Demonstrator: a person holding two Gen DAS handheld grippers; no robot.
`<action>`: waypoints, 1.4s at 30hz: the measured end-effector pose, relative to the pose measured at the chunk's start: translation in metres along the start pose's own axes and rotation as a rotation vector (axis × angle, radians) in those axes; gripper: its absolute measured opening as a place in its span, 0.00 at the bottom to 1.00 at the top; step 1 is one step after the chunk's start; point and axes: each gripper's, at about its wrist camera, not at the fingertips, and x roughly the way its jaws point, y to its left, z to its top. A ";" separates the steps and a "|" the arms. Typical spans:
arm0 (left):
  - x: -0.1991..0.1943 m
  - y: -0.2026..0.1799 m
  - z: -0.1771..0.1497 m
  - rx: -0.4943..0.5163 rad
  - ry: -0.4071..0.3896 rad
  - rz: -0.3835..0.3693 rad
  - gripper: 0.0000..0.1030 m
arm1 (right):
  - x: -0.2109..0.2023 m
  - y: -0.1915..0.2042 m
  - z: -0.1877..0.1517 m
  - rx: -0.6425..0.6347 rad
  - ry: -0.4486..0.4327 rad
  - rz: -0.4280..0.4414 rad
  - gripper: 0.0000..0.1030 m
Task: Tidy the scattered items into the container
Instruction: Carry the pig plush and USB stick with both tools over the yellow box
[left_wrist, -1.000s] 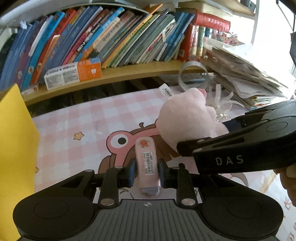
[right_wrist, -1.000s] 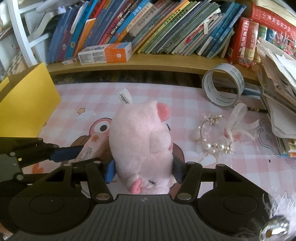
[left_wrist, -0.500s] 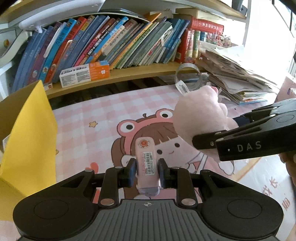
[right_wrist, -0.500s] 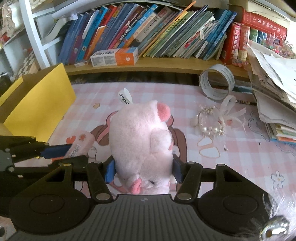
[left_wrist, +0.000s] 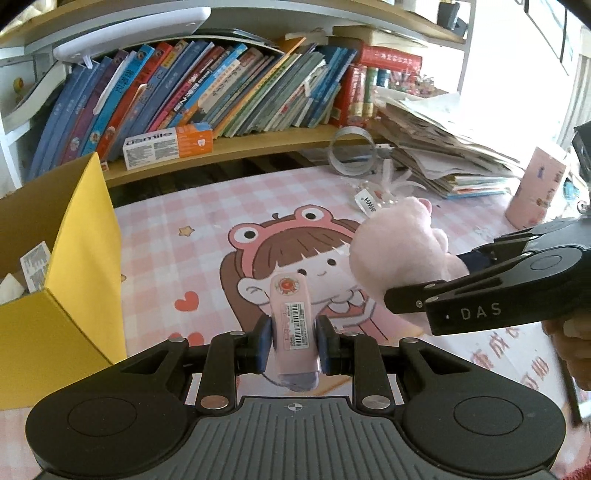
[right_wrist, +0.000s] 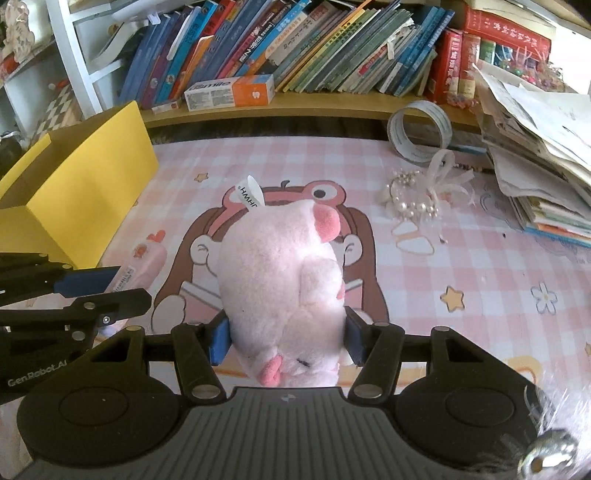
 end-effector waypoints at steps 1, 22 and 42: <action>-0.002 0.000 -0.002 0.003 -0.001 -0.004 0.23 | -0.002 0.002 -0.002 0.002 0.000 -0.005 0.55; -0.081 0.038 -0.038 0.059 -0.045 -0.056 0.23 | -0.042 0.090 -0.041 0.027 -0.004 -0.022 0.55; -0.127 0.100 -0.072 -0.024 -0.071 -0.023 0.23 | -0.053 0.162 -0.040 -0.043 -0.025 -0.001 0.55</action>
